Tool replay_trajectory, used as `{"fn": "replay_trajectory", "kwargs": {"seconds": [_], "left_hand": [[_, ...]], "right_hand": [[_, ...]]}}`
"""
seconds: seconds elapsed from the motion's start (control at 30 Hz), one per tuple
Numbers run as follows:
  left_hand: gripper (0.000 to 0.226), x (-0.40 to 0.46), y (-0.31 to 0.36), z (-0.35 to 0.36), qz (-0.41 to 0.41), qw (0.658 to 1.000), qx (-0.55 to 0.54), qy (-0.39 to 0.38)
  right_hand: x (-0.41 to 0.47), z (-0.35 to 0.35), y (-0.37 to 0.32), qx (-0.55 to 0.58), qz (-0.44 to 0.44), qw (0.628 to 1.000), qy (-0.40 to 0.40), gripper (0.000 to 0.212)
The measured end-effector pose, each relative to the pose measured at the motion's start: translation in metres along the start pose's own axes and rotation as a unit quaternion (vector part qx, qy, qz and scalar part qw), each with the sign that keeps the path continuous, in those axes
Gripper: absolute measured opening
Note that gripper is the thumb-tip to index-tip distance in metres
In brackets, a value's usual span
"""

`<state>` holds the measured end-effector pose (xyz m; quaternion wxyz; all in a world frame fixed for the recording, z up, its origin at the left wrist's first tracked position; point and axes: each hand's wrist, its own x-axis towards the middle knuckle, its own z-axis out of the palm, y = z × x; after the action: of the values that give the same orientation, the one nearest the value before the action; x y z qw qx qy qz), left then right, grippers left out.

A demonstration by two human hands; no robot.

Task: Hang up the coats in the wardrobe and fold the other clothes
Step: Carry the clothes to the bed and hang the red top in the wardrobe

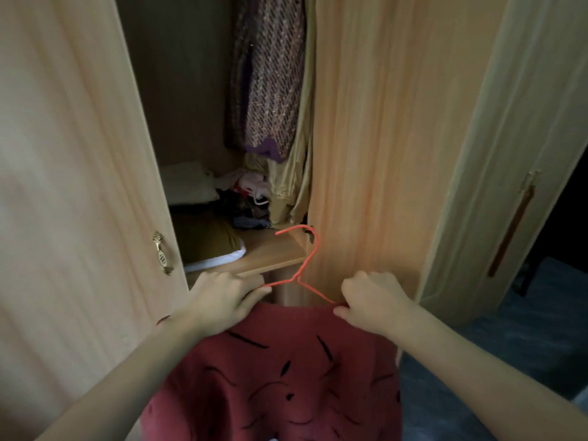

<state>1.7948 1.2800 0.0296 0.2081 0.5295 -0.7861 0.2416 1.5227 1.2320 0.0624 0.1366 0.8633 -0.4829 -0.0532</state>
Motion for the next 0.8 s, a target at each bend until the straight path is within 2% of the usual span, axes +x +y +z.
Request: {"fn": "replay_trajectory", "kwargs": {"seconds": [0.1, 0.2, 0.27, 0.37, 0.57, 0.63, 0.7, 0.8], "left_hand": [[0.053, -0.014, -0.024, -0.011, -0.06, 0.998, -0.014, -0.003], [0.07, -0.028, -0.049, -0.021, -0.116, 0.993, -0.018, -0.019], [0.067, -0.033, -0.067, -0.023, -0.147, 0.988, -0.028, -0.041], [0.064, -0.043, -0.095, -0.021, -0.177, 0.98, -0.058, -0.072], [0.062, -0.057, -0.151, -0.006, -0.226, 0.96, -0.096, -0.136], [0.059, -0.06, -0.165, -0.003, -0.239, 0.945, -0.149, -0.167], [0.052, -0.06, -0.178, 0.004, -0.283, 0.914, -0.209, -0.2], [0.056, -0.059, -0.204, 0.027, -0.401, 0.863, -0.262, -0.163]], "right_hand": [[0.027, 0.003, -0.024, 0.043, -0.032, 0.996, 0.076, 0.045], [0.056, 0.012, -0.042, 0.131, -0.065, 0.987, 0.074, 0.041], [0.075, 0.012, -0.057, 0.157, -0.08, 0.98, 0.092, 0.041], [0.105, 0.007, -0.087, 0.111, -0.099, 0.98, 0.128, 0.046], [0.159, 0.011, -0.132, 0.139, -0.091, 0.978, 0.125, 0.041], [0.172, 0.016, -0.138, 0.14, -0.087, 0.977, 0.133, 0.038], [0.18, 0.021, -0.14, 0.142, -0.085, 0.977, 0.138, 0.038], [0.189, 0.021, -0.141, 0.131, -0.072, 0.978, 0.143, 0.036]]}}
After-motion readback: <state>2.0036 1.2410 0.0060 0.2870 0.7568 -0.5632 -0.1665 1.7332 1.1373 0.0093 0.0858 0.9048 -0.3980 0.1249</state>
